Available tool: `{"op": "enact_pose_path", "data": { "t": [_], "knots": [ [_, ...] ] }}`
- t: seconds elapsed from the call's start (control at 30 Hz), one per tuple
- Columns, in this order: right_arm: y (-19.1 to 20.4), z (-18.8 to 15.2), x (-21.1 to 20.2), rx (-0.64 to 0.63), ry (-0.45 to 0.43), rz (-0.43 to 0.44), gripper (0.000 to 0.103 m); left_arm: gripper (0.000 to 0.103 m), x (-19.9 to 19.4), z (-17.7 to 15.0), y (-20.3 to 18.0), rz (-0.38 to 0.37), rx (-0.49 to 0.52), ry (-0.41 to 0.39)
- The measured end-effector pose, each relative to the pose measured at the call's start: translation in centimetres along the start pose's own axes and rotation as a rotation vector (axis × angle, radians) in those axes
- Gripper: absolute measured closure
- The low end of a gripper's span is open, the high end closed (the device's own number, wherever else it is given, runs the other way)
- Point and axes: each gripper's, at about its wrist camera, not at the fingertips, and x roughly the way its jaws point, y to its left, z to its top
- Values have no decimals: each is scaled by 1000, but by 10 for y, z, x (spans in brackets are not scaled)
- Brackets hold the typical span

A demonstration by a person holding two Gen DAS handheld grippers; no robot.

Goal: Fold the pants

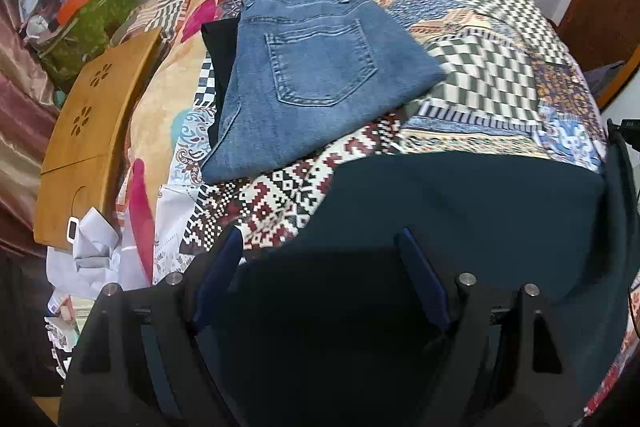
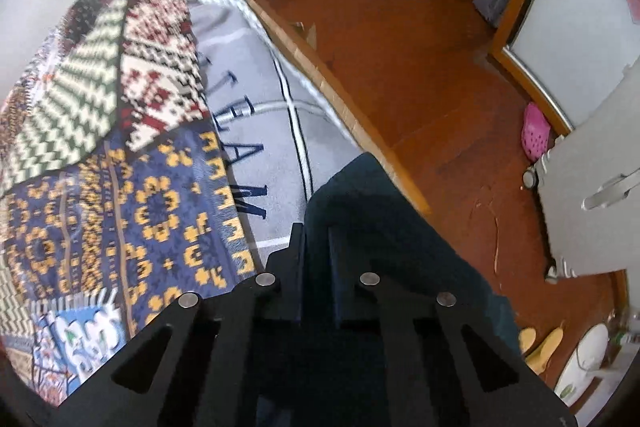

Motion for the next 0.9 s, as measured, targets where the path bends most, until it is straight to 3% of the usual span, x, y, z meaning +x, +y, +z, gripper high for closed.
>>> {"op": "enact_pose_path", "data": {
  "t": [0.3, 0.53, 0.7, 0.9],
  "knots": [
    [-34, -20, -126, -9, -159, 59, 94, 23, -39, -21, -16, -21, 26, -24],
    [-67, -42, -179, -44, -247, 85, 95, 21, -70, -36, -30, -41, 57, -55],
    [-86, -62, -174, -28, -240, 84, 95, 20, -78, -47, -32, -35, 60, -52],
    [-96, -103, -131, -29, -133, 4, 95, 20, -79, -59, -20, -34, 21, -41]
  ]
}}
